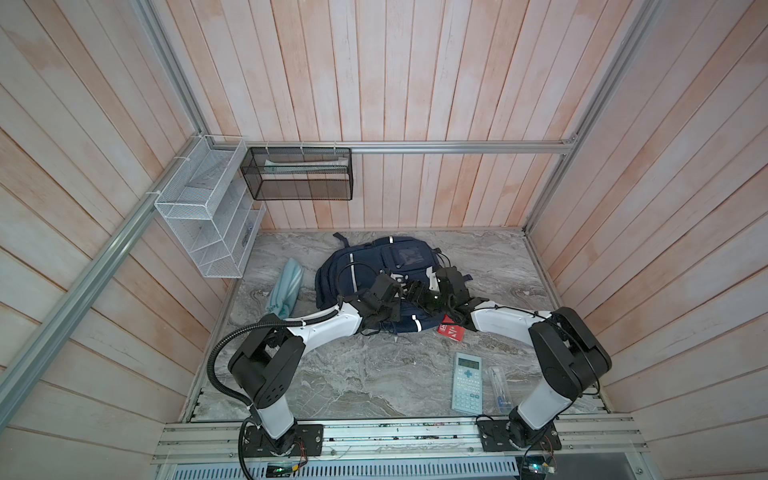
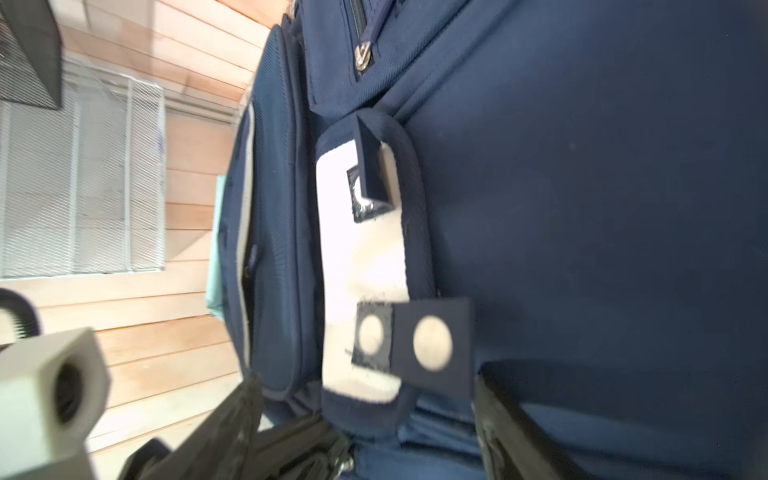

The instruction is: Pack the student bag

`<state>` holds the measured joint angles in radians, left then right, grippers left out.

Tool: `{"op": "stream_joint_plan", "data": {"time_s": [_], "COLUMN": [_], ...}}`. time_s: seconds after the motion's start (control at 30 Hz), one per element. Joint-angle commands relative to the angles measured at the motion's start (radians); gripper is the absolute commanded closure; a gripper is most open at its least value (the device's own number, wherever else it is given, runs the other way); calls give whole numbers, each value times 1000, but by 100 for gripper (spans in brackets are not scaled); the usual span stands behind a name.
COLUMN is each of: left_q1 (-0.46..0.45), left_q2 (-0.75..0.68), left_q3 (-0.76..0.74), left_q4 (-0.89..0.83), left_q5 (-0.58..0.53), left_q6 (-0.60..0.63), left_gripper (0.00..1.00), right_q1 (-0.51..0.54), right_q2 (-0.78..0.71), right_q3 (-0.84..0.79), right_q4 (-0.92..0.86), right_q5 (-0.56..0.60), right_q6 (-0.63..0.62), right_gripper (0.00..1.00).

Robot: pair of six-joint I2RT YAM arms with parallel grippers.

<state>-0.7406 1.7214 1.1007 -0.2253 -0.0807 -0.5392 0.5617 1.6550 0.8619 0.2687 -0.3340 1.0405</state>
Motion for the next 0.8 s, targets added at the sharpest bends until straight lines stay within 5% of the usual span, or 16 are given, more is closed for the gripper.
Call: {"op": "stream_joint_plan", "data": {"time_s": [0.0,0.2,0.4,0.5,0.73,0.77], "left_q1": [1,1,-19,-30,-38,-38], "left_q2": [-27,-39,-88,-106,-176,-196], "left_q3": [33,43,45,29,-99,-129], "left_q4": [62,65,57,57,92,106], "left_q5": [-7,-12,-3,30,31,25], "left_q6": [-15,-20,-34,-56,-79,-80], "left_gripper": [100,100,100,100,100,100], "right_q1": [36,44,33,15,13,5], "right_q2": [-90,-218,-108,-45,-36,-36], "right_q3": [-14,-162,-204,-177,-150,-158], "right_q4": [-142,-86,116,207,249,255], "right_q5": [19,73,70,96,147,146], "right_q6": [79,172,222,218,173,177], "right_gripper": [16,16,22,36,100,100]}}
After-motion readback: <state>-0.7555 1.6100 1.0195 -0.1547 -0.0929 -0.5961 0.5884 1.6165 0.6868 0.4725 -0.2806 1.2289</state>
